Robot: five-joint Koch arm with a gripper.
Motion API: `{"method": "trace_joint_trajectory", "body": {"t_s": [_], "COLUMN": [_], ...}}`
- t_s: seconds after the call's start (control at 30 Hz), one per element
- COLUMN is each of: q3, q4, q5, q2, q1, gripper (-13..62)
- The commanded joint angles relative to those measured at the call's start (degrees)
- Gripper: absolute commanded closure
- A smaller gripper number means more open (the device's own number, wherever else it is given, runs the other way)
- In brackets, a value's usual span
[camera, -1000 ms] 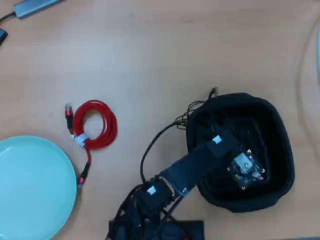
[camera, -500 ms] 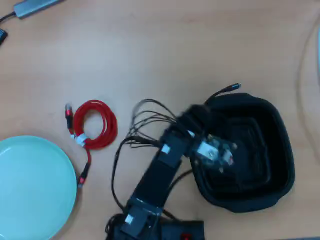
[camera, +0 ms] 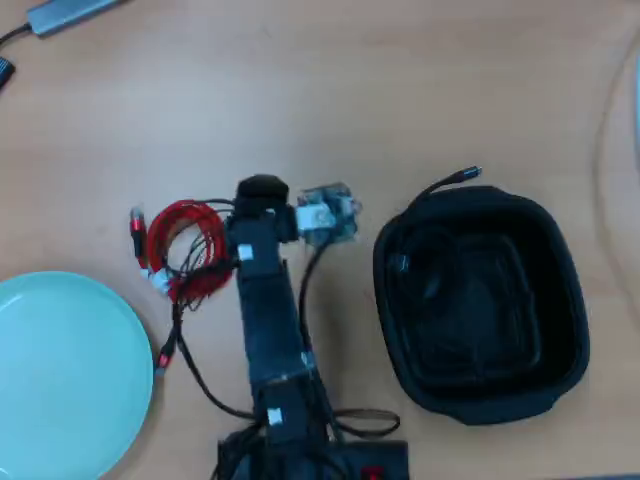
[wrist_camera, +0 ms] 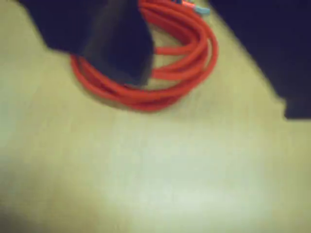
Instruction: Put a black charging cable in a black bowl and put a red charging cable in a green bowl
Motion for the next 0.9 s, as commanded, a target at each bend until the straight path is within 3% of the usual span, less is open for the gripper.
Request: {"method": "trace_joint_trajectory", "body": {"t_s": [0.0, 0.17, 0.57, 0.87], "q3": [-0.97, -1.23, -0.97, 0.79], "q4": [-2.37, -1.85, 0.62, 5.8], "q5": [-1.23, -4.57, -16.61, -5.98], "q2": [-4.22, -12.66, -17.49, -27.42], "q1": [-5.8, -13.8, -26.1, -26.89], "gripper": [20.0, 20.2, 20.4, 20.4]}}
